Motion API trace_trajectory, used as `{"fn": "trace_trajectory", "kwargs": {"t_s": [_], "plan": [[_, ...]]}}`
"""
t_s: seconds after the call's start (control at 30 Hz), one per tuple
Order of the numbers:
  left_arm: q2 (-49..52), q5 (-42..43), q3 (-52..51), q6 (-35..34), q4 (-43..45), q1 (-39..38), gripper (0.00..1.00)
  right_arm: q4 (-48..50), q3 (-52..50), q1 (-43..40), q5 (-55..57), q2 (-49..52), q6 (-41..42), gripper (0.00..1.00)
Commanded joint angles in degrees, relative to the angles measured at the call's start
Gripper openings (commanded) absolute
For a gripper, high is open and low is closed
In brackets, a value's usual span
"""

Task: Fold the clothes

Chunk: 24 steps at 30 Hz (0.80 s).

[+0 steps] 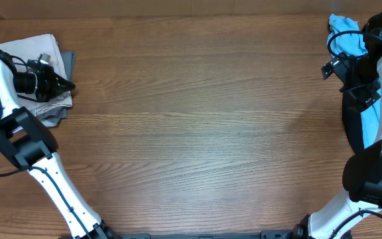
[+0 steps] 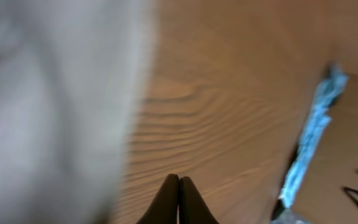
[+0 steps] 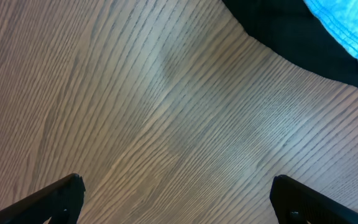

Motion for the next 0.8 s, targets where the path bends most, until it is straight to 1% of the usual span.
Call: {"fn": "trace_trajectory", "kwargs": {"t_s": [0.0,0.13,0.27,0.43,0.67,0.77], "plan": [[-9.8,11.3,0.2,2.4,2.5,2.7,0.04,0.1,0.8,-0.1,0.3,-0.8,-0.1,1.00],[-15.1,10.0,0.2,0.2,7.9,5.9,0.04,0.1,0.8,-0.1,0.3,-0.8,-0.1,1.00],[-16.7,6.4,0.2,-4.9,11.2,9.4,0.04,0.1,0.8,-0.1,0.3,-0.8,-0.1,1.00],[-15.5,2.2,0.1,-6.7,11.0,13.0,0.04,0.1,0.8,-0.1,0.3,-0.8,-0.1,1.00],[-12.7,-7.8,0.0,-11.4,10.4,16.0,0.04,0.1,0.8,-0.1,0.3,-0.8,-0.1,1.00],[-12.1,-14.4,-0.6,-13.7,9.9,16.4,0.04,0.1,0.8,-0.1,0.3,-0.8,-0.1,1.00]]}}
